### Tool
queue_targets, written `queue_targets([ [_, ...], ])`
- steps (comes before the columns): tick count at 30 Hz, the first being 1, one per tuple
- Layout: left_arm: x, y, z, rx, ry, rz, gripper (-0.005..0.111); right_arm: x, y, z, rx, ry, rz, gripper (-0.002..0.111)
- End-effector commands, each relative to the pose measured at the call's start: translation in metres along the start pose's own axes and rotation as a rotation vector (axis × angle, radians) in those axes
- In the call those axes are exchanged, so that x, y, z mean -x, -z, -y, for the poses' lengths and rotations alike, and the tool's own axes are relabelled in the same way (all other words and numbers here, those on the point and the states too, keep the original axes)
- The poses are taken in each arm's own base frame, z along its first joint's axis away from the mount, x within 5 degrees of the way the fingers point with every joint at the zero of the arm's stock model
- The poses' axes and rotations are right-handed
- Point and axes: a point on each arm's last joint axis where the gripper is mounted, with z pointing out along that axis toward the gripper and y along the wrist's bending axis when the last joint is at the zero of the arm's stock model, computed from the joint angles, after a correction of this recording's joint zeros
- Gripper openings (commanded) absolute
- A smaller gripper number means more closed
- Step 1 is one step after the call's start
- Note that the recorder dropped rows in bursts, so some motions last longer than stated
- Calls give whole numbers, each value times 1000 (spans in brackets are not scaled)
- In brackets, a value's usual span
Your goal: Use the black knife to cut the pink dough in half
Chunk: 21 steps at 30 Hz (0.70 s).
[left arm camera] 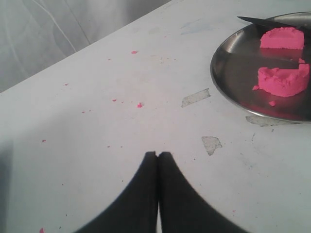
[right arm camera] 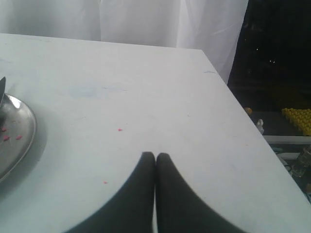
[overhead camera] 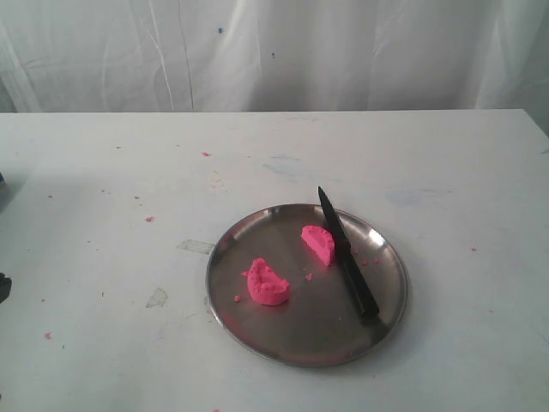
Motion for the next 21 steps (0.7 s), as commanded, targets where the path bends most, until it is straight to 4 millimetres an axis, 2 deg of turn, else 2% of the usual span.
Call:
queue_targets([
  [1,-2,1,0,1,7,-2,0,0,0,0,-1,7,9,0],
  [7,-1,3,-1,17,10,13,0,0,0,0,-1,7,9,0],
  [14,4,34,-24,343,67,163,0,-1,0,0,-1,7,7,0],
  [17,7,48,-25,435,62,245,0,-1,0,0,-1,7,7,0],
  [21,9,60,-23,468,46,335,0,-1,0,0,-1,7,7,0],
])
